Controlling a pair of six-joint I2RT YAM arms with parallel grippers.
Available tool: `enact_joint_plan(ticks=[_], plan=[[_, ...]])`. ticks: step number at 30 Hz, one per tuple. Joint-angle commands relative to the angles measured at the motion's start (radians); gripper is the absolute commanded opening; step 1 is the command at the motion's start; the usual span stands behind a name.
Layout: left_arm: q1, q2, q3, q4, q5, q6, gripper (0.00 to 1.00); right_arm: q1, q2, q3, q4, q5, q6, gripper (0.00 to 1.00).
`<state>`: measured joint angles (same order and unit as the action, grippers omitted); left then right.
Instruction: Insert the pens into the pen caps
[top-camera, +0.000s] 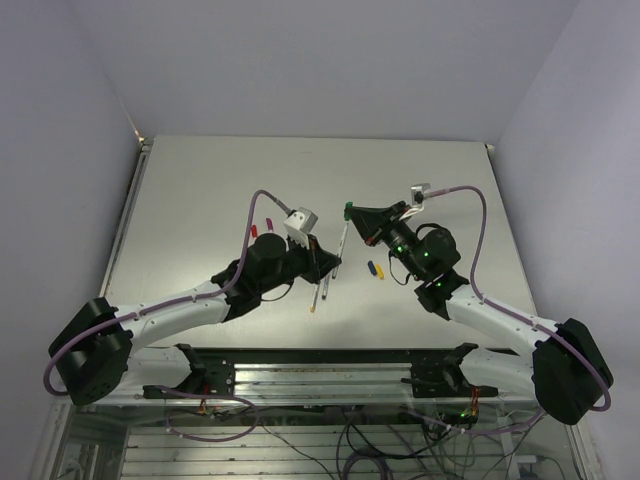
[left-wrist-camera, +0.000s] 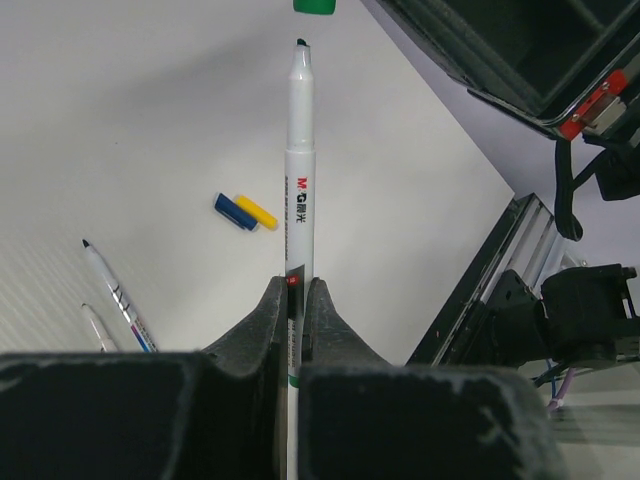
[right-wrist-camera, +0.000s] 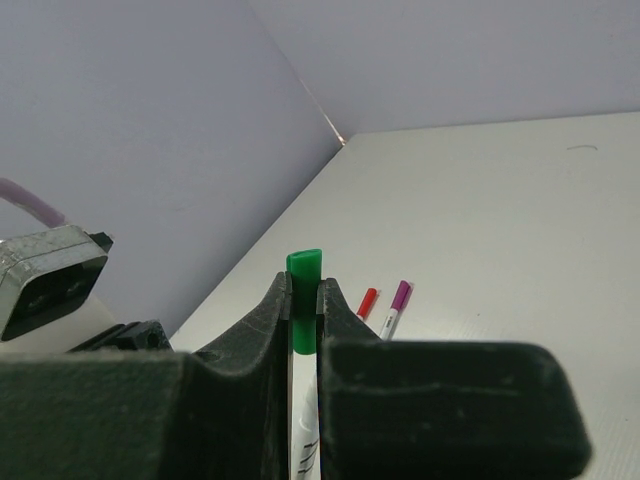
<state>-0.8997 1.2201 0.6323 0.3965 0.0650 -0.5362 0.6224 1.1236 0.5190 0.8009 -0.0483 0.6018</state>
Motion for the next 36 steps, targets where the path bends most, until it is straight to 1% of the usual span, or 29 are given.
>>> enact_joint_plan(ticks=[1,19,36], plan=[[-0.007,-0.026,-0.009,0.036,-0.01,-0.008,0.07,0.006,-0.013,-0.009,0.011,0.01,-0.022,0.0],[-0.006,-0.041,-0.015,0.048,-0.023,-0.01,0.07,0.007,-0.012,-0.017,0.006,0.002,-0.013,0.0],[-0.006,-0.014,-0.009,0.053,-0.014,-0.011,0.07,0.01,-0.007,-0.014,0.022,0.007,-0.005,0.0]])
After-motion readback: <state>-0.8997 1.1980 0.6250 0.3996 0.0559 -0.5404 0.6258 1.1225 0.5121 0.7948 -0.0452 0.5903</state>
